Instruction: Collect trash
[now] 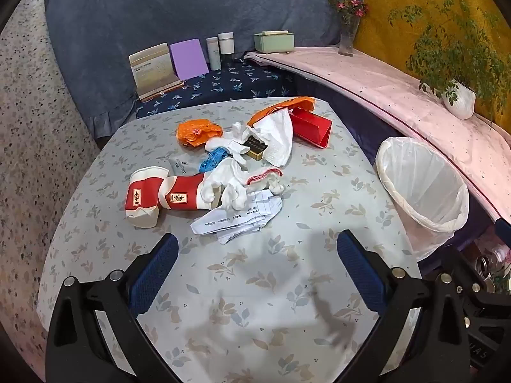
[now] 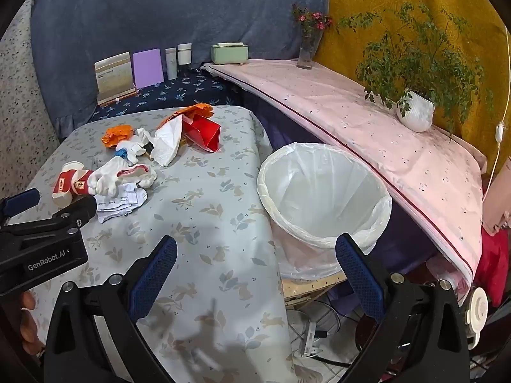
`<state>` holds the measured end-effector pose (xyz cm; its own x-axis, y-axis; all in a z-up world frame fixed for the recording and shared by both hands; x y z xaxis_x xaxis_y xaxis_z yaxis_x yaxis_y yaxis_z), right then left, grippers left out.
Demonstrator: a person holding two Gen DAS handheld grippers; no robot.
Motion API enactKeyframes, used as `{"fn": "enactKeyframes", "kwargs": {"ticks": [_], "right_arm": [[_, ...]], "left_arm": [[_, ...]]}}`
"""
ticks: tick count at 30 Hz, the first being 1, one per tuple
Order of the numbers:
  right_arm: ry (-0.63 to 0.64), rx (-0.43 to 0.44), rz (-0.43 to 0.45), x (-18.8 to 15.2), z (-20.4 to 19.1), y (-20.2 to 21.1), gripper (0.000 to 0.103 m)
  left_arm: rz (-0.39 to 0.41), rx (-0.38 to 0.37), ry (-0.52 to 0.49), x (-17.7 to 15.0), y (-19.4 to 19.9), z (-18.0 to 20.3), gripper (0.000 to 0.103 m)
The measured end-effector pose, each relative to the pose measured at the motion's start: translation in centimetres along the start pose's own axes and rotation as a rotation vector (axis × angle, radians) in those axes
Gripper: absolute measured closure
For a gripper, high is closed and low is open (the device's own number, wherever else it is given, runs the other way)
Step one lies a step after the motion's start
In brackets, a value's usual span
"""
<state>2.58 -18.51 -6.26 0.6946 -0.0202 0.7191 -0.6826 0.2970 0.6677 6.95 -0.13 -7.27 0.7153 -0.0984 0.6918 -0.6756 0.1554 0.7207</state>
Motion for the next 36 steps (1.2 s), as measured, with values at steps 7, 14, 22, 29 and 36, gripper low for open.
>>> {"fn": "enactKeyframes", "kwargs": {"ticks": [7, 14, 22, 29, 36], "right_arm": [[0.003, 0.005, -0.002, -0.1, -0.2, 0.2, 0.007], [0.014, -0.002, 0.001, -0.2, -0.6, 0.7, 0.007], [0.028, -0.002, -0.003, -0.4, -0.3, 0.5, 0.007], [0.019, 0.011, -0.004, -0.4, -0.2, 0.5, 0.007], [0.027, 0.006, 0.000, -0.4, -0.1, 0.7, 0.007]], "left_arm": [[0.000, 0.004, 0.009, 0.0, 0.2, -0.1, 0.008], [-0.010, -0.011, 0.011, -0.5, 0.9, 0.7, 0.008], [-0.011, -0.024, 0.013, -1.0, 0.8, 0.2, 0.008], [-0.011, -0.026, 0.014, -1.0, 0.9, 0.3, 0.008], [-0.009, -0.029, 0.012, -1.2, 1.1, 0.7, 0.008]]}}
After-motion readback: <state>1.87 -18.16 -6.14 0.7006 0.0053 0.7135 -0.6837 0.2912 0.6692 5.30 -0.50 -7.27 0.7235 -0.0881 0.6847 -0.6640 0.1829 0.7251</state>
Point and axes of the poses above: each gripper's, at about its wrist camera, not at the fingertips, and y roughly against the way its jaws point, z to its right, x to its top, the point moved 10 cm from there along -y, roughly the way its jaws point, and after that the axes turned 9 degrees about -x, right-handed, at the moved point
